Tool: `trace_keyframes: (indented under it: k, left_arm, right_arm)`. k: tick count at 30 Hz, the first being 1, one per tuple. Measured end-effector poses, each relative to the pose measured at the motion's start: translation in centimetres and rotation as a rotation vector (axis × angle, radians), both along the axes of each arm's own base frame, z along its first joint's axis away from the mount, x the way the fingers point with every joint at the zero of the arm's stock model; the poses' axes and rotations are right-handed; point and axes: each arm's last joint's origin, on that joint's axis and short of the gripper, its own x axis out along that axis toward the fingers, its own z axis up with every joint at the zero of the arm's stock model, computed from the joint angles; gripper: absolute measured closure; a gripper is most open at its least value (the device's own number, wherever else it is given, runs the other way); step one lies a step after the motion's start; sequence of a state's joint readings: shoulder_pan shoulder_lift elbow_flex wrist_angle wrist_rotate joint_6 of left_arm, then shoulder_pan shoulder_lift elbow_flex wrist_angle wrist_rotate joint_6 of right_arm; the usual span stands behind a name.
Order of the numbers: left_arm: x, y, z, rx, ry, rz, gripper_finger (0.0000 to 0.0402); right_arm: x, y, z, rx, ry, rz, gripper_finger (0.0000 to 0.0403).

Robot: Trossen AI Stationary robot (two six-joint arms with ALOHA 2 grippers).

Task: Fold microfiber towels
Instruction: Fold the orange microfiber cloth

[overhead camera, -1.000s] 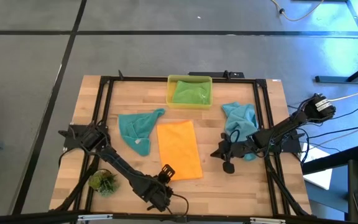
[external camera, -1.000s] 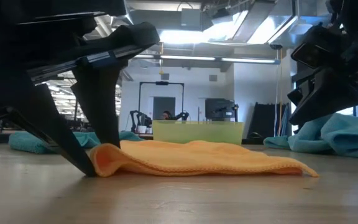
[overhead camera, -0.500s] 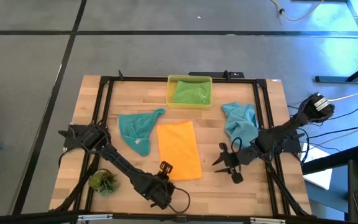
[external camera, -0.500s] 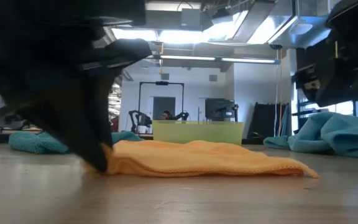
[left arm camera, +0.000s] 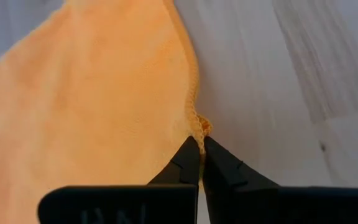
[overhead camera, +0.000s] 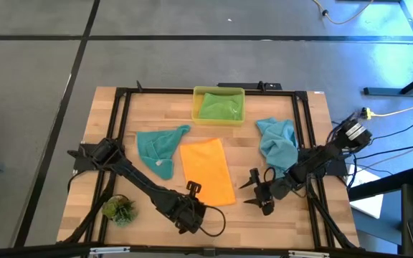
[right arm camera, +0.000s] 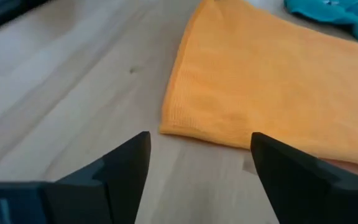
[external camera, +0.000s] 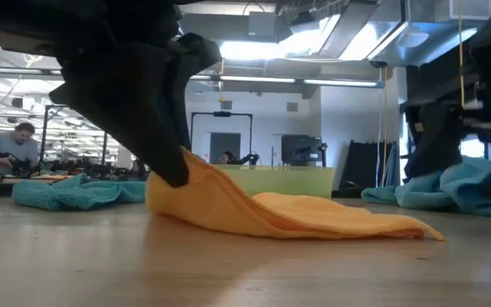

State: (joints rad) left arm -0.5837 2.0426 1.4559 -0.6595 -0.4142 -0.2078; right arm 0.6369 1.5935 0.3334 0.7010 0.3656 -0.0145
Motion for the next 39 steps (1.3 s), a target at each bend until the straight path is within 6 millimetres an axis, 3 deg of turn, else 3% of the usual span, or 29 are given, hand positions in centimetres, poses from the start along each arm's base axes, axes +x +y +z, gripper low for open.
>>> trace_keyframes:
  k: [6, 12, 16, 25, 39]
  left_arm:
    - [0.1, 0.2, -0.2, -0.014, -0.037, 0.008, 0.0401]
    - [-1.3, 1.6, -0.7, -0.123, -0.141, 0.057, 0.0401]
    - [-2.5, 2.4, 0.6, -0.177, -0.275, 0.091, 0.0401]
    - [-4.4, 3.8, 2.2, -0.207, -0.393, 0.153, 0.0402]
    - [-3.4, 5.4, 2.3, -0.233, -0.429, 0.262, 0.0401]
  right_arm:
    - [1.6, 1.9, -1.2, -0.078, 0.006, 0.06, 0.0124]
    - [3.2, 3.4, -1.2, -0.173, -0.044, -0.002, 0.0124]
    - [3.5, 3.6, -1.5, -0.184, -0.04, -0.014, 0.0124]
    - [3.5, 3.4, -2.0, -0.214, -0.037, -0.055, 0.0124]
    - [5.8, 4.7, -2.4, -0.238, -0.072, -0.118, 0.0124]
